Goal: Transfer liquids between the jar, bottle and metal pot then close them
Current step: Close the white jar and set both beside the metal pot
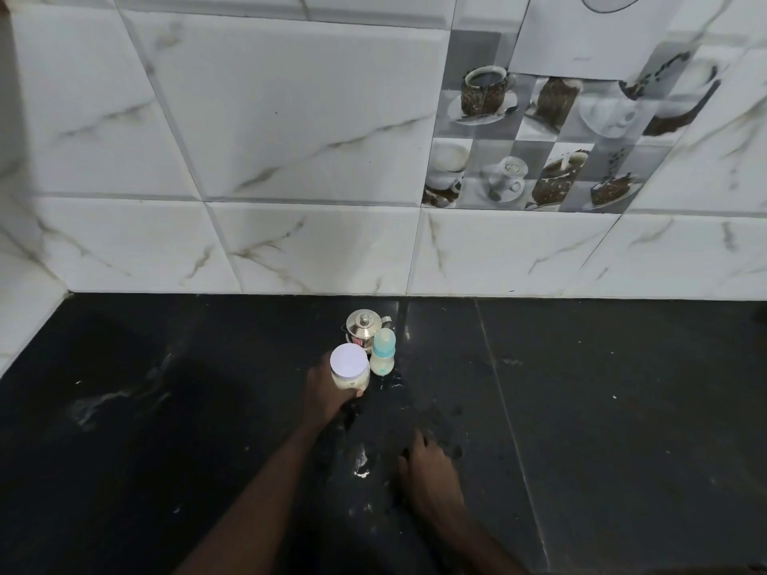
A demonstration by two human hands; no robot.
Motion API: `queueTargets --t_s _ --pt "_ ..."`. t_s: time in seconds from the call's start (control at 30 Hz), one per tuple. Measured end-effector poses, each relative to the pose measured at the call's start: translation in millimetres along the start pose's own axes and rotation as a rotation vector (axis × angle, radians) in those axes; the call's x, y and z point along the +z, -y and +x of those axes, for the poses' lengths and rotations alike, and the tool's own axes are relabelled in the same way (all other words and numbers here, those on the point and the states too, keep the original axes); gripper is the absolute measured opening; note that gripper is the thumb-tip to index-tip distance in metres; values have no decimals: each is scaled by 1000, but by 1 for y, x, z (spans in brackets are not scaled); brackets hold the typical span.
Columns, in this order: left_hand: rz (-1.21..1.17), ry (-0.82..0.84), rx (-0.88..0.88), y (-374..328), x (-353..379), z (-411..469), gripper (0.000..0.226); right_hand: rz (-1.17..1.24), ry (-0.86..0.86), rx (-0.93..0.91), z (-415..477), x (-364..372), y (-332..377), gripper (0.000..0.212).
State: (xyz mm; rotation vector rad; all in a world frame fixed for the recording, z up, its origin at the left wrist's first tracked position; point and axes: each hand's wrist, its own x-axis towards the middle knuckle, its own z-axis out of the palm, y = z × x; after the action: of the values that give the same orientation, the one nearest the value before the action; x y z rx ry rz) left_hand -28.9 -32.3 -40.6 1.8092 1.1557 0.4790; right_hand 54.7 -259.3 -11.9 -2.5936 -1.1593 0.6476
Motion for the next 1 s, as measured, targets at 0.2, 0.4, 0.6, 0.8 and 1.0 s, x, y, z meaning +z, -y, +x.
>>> queueTargets --t_s 0.2,0.4,0.6,0.8,1.0 --pt "-7 -2 3 1 -5 13 93 -5 3 10 4 1 -2 36" --pt "-29 -6 18 10 -5 22 90 6 5 27 7 6 -3 36" --pt "-28 -19 57 16 -4 25 93 -16 0 31 9 9 -1 34" --pt "2 17 72 28 -4 31 99 -24 -19 25 11 12 -1 38" --pt "46 36 64 36 -6 35 112 -34 -37 4 14 14 -1 36"
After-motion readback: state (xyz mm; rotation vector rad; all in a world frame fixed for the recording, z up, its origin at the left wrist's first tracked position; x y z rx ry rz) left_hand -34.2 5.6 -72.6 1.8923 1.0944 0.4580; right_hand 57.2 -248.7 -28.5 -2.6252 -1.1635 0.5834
